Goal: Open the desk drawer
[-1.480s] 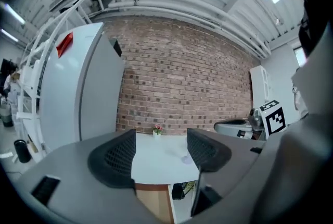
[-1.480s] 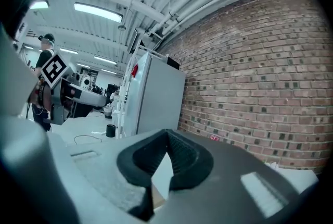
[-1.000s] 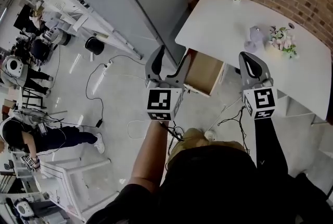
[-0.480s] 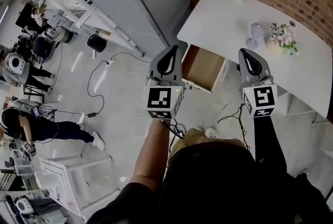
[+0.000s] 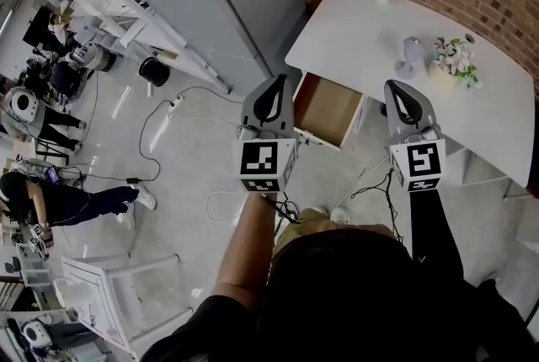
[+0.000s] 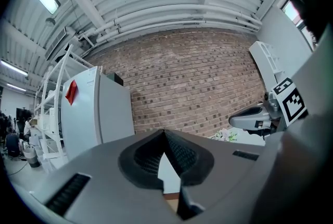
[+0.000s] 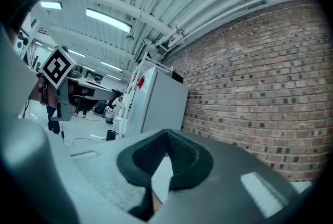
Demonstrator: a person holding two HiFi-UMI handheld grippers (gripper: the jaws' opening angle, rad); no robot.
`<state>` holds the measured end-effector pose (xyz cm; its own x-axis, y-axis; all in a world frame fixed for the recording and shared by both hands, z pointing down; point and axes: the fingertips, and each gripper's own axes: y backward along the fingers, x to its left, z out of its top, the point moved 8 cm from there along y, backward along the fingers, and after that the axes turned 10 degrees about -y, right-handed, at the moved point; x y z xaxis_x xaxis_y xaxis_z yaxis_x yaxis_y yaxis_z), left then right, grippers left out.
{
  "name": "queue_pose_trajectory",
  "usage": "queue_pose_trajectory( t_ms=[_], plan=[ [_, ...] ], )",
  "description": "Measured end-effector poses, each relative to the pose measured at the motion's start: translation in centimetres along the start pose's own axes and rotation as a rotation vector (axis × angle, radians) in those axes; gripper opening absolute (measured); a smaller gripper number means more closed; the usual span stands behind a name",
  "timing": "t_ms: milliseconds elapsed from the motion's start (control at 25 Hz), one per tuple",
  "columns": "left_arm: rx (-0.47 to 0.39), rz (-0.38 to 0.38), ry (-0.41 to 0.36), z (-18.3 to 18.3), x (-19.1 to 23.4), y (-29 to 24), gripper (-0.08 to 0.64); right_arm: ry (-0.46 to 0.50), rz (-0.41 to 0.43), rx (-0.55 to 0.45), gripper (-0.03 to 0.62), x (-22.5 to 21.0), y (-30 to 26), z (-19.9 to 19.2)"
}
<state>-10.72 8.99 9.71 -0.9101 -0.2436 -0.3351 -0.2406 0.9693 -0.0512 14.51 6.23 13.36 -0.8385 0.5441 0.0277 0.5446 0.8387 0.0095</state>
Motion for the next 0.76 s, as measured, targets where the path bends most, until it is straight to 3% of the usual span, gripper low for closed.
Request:
queue_pose_trajectory(
  t_ms=[760],
  plan=[
    [-0.031, -0.024, 0.005, -0.02, 0.30, 0.41, 0.009, 0.015, -0.021, -0.005, -0.002, 0.56, 0.12, -0.19]
  ],
)
